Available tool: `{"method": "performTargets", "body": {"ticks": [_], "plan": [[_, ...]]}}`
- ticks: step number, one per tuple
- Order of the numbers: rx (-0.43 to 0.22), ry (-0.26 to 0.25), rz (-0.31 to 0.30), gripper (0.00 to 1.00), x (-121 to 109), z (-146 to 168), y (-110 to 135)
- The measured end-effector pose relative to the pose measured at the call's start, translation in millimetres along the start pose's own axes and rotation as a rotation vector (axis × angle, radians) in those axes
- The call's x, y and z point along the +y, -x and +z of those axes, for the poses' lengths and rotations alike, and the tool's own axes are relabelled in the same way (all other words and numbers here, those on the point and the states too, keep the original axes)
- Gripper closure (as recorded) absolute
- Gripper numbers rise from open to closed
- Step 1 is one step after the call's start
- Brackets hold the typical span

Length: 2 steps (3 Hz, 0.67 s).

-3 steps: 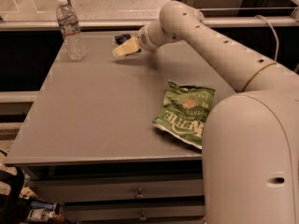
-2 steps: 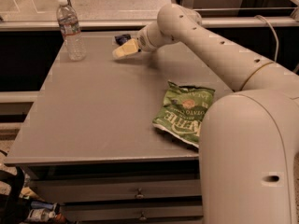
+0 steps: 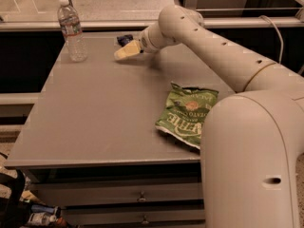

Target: Pick rxbar blueberry

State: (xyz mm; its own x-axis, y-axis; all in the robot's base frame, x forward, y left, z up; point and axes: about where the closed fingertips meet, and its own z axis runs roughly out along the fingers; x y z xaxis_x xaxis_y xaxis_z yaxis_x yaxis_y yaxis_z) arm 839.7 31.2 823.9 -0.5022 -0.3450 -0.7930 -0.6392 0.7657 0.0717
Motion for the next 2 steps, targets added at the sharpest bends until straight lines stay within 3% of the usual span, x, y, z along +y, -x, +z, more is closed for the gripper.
{"method": "performTargets", "body": {"ticks": [2], "plan": [[0.0,0.0,0.0,0.0,0.0,-0.2,0.3]]}}
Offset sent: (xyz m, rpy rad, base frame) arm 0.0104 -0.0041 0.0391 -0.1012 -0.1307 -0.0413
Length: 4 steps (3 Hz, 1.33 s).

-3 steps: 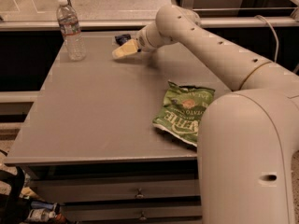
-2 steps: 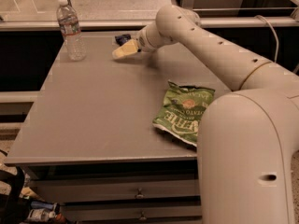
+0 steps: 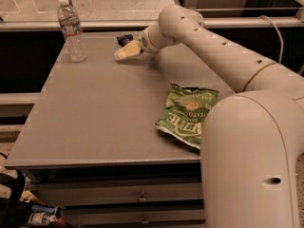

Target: Pick rxbar blueberry

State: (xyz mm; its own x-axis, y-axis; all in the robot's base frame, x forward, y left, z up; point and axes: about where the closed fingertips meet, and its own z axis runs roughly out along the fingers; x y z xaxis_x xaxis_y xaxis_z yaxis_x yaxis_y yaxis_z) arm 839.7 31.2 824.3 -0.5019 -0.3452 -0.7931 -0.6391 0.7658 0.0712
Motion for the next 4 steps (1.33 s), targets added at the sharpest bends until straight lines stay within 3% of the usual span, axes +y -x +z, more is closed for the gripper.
{"method": "performTargets", "body": {"ticks": [4], "plan": [[0.0,0.0,-0.001,0.0,0.1,-0.5,0.7]]}}
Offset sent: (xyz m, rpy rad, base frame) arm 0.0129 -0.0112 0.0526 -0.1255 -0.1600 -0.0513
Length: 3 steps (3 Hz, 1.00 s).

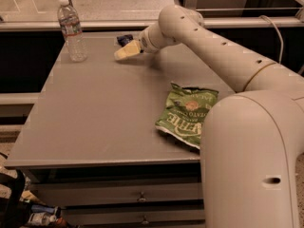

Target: Pick rxbar blueberry

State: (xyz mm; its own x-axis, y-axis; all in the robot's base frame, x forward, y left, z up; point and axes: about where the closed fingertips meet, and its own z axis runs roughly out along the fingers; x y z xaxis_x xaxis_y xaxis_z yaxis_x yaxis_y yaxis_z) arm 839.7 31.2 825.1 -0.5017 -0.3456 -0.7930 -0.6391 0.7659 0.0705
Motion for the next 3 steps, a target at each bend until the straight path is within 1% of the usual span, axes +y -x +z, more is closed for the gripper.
{"method": "performTargets", "body": {"ticks": [3], "plan": [[0.0,0.0,0.0,0.0,0.3,0.4,-0.1]]}}
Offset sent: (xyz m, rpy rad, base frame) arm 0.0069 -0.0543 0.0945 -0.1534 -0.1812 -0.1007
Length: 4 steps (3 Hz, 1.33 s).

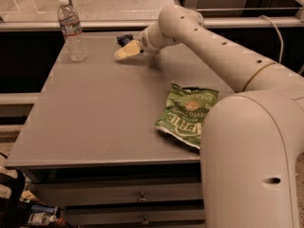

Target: Pick rxbar blueberry

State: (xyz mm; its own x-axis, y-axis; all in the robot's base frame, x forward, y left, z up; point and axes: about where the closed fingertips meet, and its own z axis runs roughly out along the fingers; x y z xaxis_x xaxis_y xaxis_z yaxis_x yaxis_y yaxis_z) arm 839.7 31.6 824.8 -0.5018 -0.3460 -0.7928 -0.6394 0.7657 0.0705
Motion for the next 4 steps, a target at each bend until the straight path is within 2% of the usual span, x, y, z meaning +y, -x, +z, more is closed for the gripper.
{"method": "performTargets", "body": {"ticks": [1,3,4], "plan": [[0.002,0.002,0.0,0.25,1.0,1.4,-0.5],[0.002,0.002,0.0,0.87,1.7,-3.7,6.3],[0.002,0.003,0.0,1.0,2.2,-5.7,9.1]]}}
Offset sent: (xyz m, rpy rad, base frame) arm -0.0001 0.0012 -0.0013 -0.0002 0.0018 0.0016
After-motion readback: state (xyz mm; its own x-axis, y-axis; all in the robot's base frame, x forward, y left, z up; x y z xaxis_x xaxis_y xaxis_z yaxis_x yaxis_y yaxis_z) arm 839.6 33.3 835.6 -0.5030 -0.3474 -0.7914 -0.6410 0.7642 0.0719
